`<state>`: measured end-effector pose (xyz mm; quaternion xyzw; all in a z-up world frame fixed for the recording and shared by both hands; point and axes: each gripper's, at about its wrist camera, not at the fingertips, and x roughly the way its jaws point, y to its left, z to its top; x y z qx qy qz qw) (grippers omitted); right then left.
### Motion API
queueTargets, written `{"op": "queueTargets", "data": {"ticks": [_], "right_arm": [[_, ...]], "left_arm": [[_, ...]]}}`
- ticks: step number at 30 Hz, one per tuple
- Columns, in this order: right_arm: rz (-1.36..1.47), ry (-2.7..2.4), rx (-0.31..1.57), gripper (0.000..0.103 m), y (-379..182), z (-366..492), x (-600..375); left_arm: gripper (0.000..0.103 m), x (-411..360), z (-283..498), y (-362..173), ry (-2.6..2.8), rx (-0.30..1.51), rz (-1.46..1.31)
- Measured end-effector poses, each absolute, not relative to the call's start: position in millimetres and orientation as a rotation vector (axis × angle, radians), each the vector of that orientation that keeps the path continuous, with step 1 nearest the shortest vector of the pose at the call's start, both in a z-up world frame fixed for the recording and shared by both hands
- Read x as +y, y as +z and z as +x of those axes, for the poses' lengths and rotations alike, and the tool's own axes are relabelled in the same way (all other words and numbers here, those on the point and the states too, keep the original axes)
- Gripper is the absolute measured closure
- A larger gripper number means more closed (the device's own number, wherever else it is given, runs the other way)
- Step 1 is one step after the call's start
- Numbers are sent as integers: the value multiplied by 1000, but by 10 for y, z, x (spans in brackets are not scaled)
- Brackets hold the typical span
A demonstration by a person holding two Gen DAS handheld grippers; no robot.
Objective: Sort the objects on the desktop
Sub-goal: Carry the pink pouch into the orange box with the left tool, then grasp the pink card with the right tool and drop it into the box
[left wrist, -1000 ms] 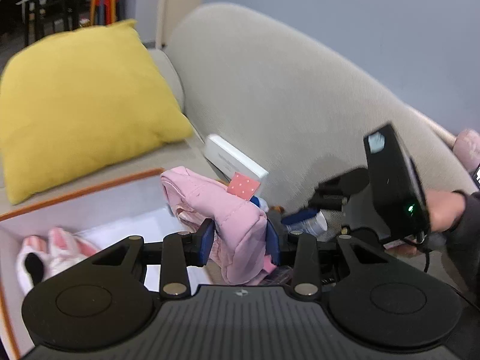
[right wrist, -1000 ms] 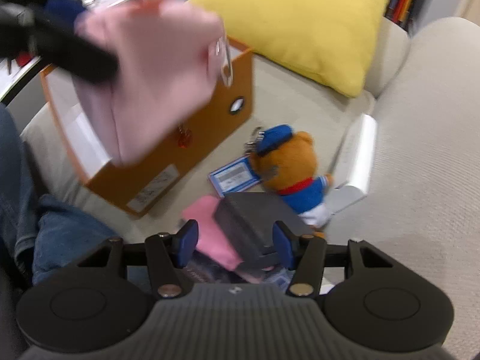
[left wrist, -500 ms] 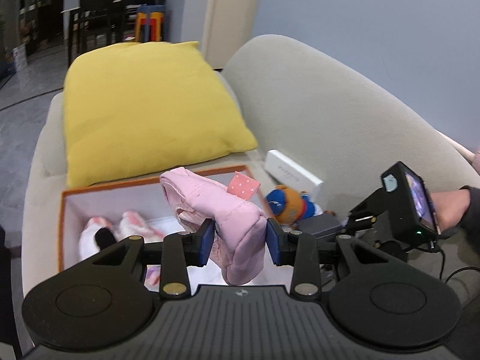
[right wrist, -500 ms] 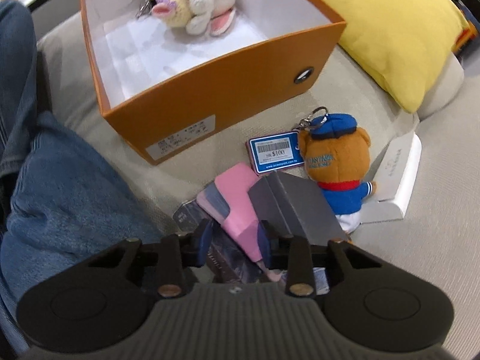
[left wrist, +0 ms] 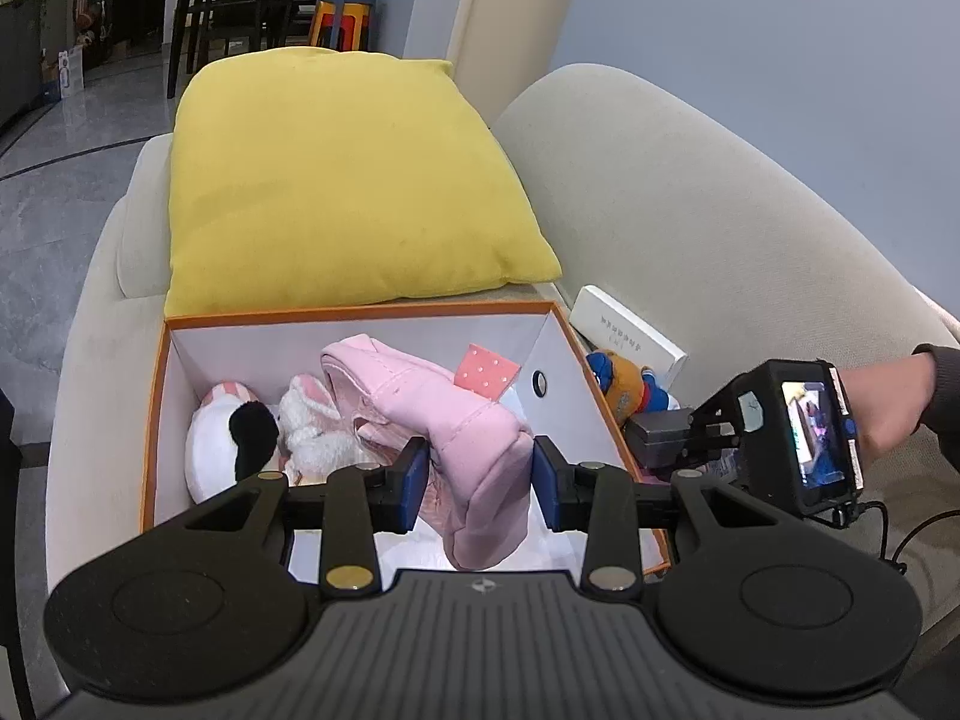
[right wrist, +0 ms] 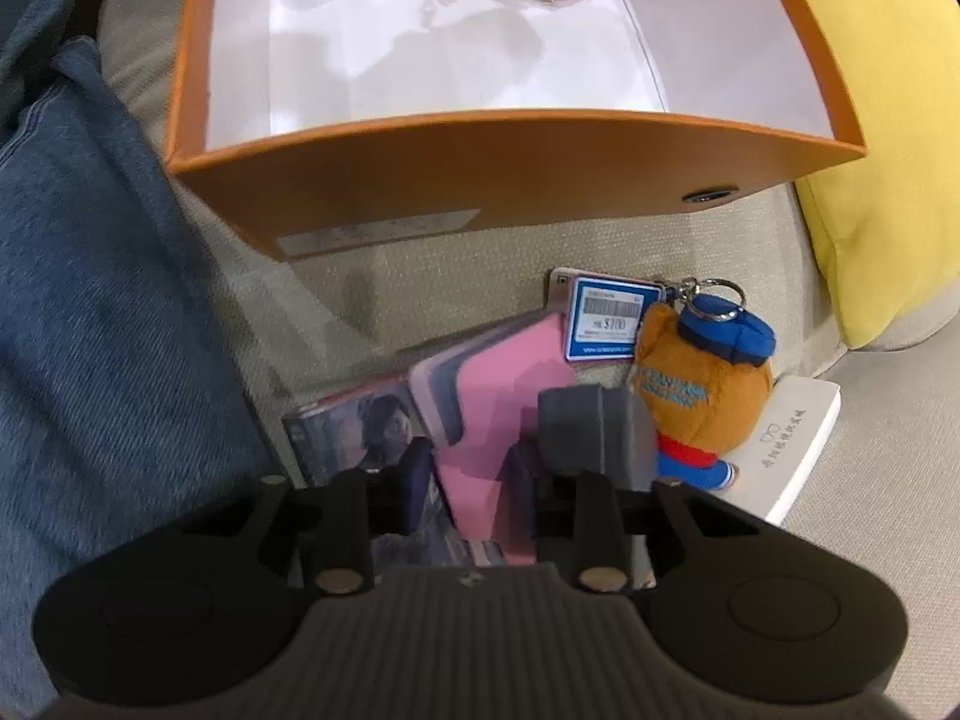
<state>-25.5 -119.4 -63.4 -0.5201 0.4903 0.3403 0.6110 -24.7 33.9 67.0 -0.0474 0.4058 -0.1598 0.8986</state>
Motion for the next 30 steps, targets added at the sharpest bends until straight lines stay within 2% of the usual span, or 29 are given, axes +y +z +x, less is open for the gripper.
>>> {"op": "queueTargets", "data": {"ticks": [4, 7, 12, 16, 18, 21, 25, 30], "right_arm": [[-1125, 761, 1118, 80, -546, -248, -1216], [-931, 733, 1132, 85, -324, -125, -1309], [-550, 686, 1200, 88, -12, 219, -1503], [-371, 623, 1241, 87, -31, 382, -1625], [-354, 628, 1237, 84, -59, 412, -1637], [-437, 619, 1252, 74, -174, 375, -1561], [-521, 635, 1233, 77, -320, 262, -1466], [-453, 581, 1198, 79, -83, 240, -1523]], "left_arm": [[61, 349, -268, 621, -342, 832, -70], [61, 353, -261, 570, -348, 822, -41], [61, 261, -229, 483, -397, 795, 29], [61, 148, -182, 429, -436, 791, 74], [61, 113, -129, 385, -433, 807, 80], [61, 94, -62, 319, -441, 828, 73], [61, 73, -25, 260, -455, 842, 80], [61, 20, 2, 169, -485, 833, 167]]}}
